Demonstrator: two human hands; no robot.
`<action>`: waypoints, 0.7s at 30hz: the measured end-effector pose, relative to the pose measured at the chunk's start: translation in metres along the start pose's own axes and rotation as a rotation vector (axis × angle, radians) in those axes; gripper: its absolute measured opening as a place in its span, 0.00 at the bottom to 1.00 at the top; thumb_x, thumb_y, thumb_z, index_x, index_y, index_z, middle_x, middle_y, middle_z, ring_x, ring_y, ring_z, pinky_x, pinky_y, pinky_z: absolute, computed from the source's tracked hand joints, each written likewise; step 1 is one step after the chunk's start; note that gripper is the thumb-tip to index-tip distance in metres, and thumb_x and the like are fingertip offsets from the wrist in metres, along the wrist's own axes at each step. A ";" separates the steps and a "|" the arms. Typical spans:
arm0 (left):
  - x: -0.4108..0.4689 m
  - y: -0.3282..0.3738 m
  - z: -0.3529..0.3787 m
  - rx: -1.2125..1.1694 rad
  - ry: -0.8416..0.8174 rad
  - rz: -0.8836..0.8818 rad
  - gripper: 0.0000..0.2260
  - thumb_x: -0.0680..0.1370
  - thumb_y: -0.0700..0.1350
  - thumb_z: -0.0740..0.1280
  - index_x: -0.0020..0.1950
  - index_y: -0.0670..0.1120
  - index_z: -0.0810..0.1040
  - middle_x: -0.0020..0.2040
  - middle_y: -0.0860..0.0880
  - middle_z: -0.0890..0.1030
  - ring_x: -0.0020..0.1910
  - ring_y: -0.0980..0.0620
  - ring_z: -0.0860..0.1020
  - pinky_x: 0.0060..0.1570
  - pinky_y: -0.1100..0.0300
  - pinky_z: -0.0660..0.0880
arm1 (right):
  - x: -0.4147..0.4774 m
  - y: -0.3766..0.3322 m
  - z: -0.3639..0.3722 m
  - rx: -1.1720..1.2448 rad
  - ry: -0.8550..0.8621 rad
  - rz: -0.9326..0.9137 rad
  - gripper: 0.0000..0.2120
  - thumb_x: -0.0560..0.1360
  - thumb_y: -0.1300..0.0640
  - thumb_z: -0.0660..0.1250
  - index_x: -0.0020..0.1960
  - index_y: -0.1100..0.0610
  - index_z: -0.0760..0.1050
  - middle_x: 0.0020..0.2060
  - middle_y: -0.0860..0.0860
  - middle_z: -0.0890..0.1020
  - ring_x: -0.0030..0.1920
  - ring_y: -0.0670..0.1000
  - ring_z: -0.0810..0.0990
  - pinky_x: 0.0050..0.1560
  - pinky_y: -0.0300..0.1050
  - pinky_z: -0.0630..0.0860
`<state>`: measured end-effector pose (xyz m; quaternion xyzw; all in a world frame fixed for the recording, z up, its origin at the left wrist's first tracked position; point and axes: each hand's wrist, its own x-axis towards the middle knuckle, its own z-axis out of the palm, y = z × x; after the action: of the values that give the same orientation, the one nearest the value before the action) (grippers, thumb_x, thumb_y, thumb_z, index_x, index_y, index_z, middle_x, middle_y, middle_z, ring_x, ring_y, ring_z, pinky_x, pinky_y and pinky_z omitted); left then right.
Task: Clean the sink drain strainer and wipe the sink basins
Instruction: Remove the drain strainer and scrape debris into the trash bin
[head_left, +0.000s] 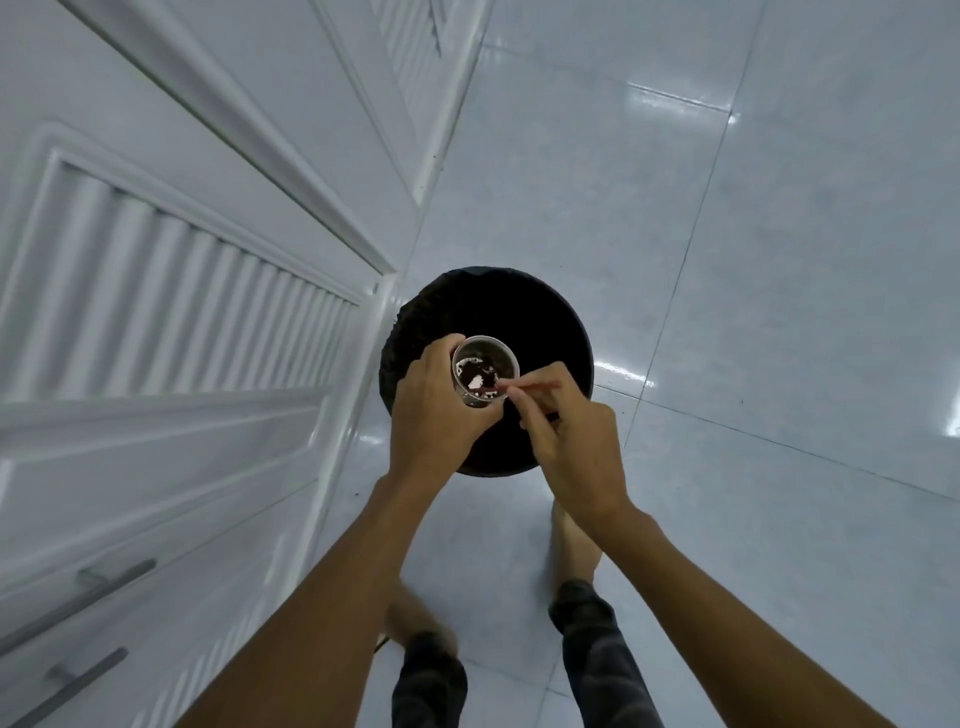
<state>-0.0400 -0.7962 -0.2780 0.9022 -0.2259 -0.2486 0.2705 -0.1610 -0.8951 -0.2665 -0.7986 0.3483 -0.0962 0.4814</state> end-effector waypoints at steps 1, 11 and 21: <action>0.000 0.000 0.000 0.006 -0.001 0.001 0.35 0.68 0.56 0.80 0.71 0.52 0.70 0.64 0.53 0.79 0.63 0.50 0.77 0.61 0.49 0.78 | 0.001 0.001 0.002 -0.007 0.007 0.013 0.06 0.82 0.54 0.67 0.58 0.54 0.78 0.47 0.45 0.86 0.44 0.44 0.85 0.46 0.42 0.84; 0.008 -0.004 -0.007 0.069 -0.021 0.012 0.36 0.69 0.54 0.80 0.73 0.49 0.71 0.66 0.51 0.78 0.63 0.49 0.75 0.61 0.49 0.77 | 0.012 -0.008 0.022 0.063 0.106 0.077 0.06 0.81 0.53 0.68 0.56 0.54 0.79 0.44 0.40 0.84 0.44 0.41 0.84 0.43 0.41 0.83; 0.013 -0.018 -0.010 0.190 -0.044 0.141 0.36 0.69 0.53 0.81 0.73 0.45 0.73 0.65 0.45 0.79 0.62 0.44 0.75 0.60 0.51 0.77 | 0.009 -0.012 0.040 0.043 0.185 0.143 0.05 0.82 0.54 0.67 0.55 0.53 0.79 0.44 0.41 0.84 0.42 0.41 0.84 0.42 0.45 0.83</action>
<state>-0.0196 -0.7861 -0.2857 0.9000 -0.3174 -0.2262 0.1954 -0.1293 -0.8698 -0.2789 -0.7491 0.4451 -0.1425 0.4696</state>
